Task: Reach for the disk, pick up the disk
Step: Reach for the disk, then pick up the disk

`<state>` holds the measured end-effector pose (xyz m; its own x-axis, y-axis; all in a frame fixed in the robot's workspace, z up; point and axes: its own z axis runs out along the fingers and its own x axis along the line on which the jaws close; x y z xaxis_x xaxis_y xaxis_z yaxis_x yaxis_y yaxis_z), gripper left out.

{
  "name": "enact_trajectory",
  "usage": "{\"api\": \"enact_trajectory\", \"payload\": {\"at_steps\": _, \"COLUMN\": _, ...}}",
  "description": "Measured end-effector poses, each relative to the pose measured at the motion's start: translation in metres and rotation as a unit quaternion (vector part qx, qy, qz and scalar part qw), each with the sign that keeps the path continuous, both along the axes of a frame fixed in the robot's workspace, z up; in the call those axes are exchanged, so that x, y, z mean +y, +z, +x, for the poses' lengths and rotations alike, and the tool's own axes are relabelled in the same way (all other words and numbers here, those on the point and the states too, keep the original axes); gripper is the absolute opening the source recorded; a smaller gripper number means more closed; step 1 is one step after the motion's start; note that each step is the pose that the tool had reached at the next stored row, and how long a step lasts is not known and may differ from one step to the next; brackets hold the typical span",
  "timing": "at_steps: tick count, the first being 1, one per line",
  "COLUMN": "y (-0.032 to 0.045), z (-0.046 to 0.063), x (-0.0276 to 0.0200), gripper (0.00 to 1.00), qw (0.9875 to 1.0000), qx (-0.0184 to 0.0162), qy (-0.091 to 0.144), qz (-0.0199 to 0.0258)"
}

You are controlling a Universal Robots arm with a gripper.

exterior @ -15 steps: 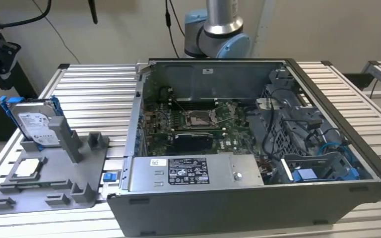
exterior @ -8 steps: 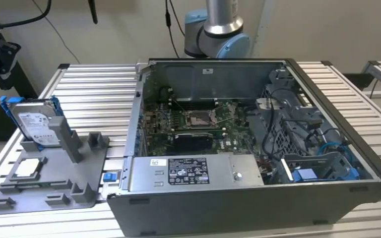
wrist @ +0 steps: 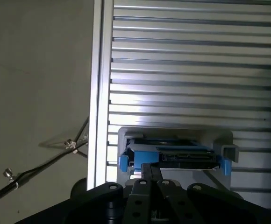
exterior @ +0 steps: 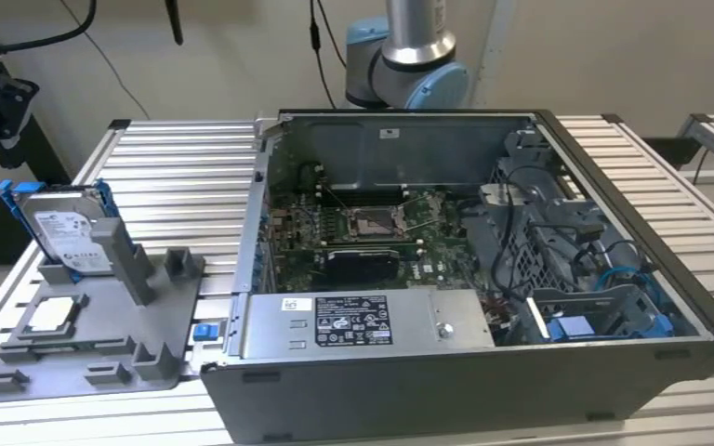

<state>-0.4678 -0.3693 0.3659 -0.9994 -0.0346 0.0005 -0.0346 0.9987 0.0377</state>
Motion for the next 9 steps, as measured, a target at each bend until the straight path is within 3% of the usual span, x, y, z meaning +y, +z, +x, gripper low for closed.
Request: {"api": "enact_trajectory", "payload": {"at_steps": 9, "y": 0.0, "z": 0.0, "x": 0.0, "gripper": 0.0, "qw": 0.9996, "qx": 0.0, "qy": 0.03, "qz": -0.0005}}
